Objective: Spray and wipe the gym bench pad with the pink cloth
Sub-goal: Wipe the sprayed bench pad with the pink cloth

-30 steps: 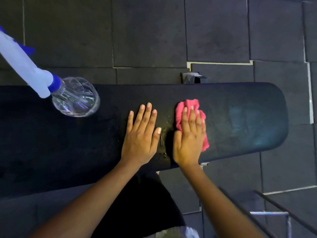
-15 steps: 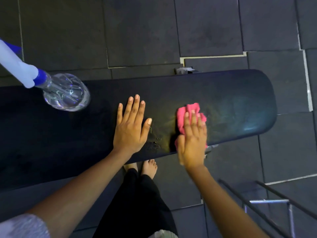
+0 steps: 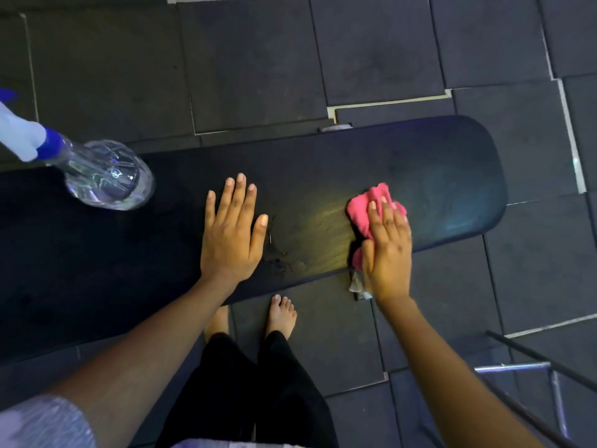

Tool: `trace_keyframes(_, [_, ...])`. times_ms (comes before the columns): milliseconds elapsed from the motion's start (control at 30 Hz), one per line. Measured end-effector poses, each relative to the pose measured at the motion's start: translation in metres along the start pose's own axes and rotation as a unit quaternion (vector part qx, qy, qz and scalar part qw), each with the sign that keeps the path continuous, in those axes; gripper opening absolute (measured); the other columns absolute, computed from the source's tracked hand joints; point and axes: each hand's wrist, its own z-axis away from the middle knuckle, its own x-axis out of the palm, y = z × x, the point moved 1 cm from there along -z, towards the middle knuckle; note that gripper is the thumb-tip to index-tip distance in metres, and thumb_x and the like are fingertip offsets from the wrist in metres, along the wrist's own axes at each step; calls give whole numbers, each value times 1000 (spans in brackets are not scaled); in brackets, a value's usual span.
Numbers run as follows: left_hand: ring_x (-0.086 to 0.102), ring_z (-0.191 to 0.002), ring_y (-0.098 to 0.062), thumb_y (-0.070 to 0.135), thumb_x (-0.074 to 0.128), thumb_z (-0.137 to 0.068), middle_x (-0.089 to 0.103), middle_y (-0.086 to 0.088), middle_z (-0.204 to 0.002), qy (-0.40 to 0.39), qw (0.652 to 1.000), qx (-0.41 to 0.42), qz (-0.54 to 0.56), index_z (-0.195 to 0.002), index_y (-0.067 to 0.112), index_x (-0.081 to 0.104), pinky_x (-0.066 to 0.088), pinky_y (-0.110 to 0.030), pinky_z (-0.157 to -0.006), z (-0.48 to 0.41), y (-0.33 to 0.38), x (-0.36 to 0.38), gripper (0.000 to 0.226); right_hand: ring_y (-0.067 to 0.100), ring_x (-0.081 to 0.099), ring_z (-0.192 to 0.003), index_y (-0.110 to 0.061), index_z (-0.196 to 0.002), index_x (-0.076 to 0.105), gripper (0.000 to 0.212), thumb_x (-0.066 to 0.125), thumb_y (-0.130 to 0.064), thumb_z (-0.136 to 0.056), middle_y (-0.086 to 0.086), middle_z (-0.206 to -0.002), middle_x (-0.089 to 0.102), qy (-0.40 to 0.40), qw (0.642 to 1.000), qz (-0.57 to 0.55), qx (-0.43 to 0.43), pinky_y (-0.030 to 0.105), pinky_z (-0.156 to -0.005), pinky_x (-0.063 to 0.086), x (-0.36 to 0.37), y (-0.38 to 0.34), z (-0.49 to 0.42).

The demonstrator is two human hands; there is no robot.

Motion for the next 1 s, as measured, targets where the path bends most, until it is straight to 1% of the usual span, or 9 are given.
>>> trace_keyframes(100, [16, -148, -25, 37, 25, -101, 24, -12, -157, -1, 1000, -2, -5, -147, 5, 33, 9, -49, -121, 1, 0, 0, 56, 40, 27, -146, 3, -143, 43, 65, 36, -12, -80, 17, -155, 36, 7, 997, -40, 62, 54, -119, 21, 20, -48, 14])
trace_keyframes(233, [15, -148, -24, 39, 25, -100, 24, -12, -157, -10, 1000, -5, -8, -147, 5, 33, 10, -50, -120, -1, 2, -1, 59, 29, 18, -151, -2, -147, 38, 64, 34, -16, -85, 11, -159, 30, -52, 994, -98, -6, 50, -123, 15, 32, -94, 40])
trace_keyframes(300, [14, -148, -25, 42, 25, -99, 21, -13, -158, -26, 999, -7, -24, -148, 4, 31, 10, -52, -119, -2, 2, -2, 62, 24, 29, -147, -6, -144, 46, 58, 34, -14, -88, 6, -155, 40, -45, 980, -192, 9, 51, -119, 24, 23, -89, 40])
trace_keyframes(433, [5, -149, -26, 49, 26, -97, 11, -13, -161, -71, 994, 27, -78, -151, 5, 21, 3, -60, -116, 3, 14, -4, 69, 32, 61, -112, -29, -134, 58, 49, 37, -19, -91, -5, -141, 57, 89, 897, -379, 211, 62, -95, 45, -16, -59, 17])
trace_keyframes(500, [7, -149, -23, 48, 23, -98, 12, -11, -161, -78, 990, 83, -87, -151, 8, 23, 4, -61, -116, 7, 31, -4, 67, 37, 61, -118, -26, -133, 60, 49, 39, -13, -91, -8, -143, 55, 158, 896, -334, 244, 54, -97, 48, -40, -34, 3])
trace_keyframes(567, [7, -149, -22, 48, 20, -99, 11, -9, -161, -77, 988, 105, -79, -152, 8, 22, 7, -59, -117, 8, 45, -3, 66, 24, 48, -135, -14, -136, 57, 51, 36, -12, -89, -2, -148, 50, 186, 924, -253, 218, 52, -111, 38, -58, -3, -11])
trace_keyframes(667, [5, -150, -21, 49, 20, -99, 10, -8, -162, -87, 990, 87, -69, -152, 9, 18, 7, -57, -118, 5, 47, 2, 67, 27, 29, -147, -1, -142, 47, 59, 31, -15, -87, 14, -156, 36, 108, 976, -114, 153, 53, -121, 19, -53, 46, -24])
trace_keyframes(800, [6, -149, -20, 48, 22, -98, 9, -6, -162, -98, 989, 78, -75, -153, 11, 18, 8, -56, -118, 12, 31, 7, 66, 38, 31, -144, 1, -142, 46, 58, 33, -17, -88, 20, -154, 38, 51, 990, -11, 131, 56, -115, 27, -21, 60, -17])
trace_keyframes(1000, [9, -149, -17, 41, 24, -101, 16, -3, -161, -85, 992, 92, -33, -152, 13, 23, 5, -46, -121, 13, 19, 3, 58, 42, 33, -142, 0, -143, 45, 63, 41, -19, -83, 24, -152, 39, 41, 993, 4, 106, 51, -115, 27, 16, -13, 7])
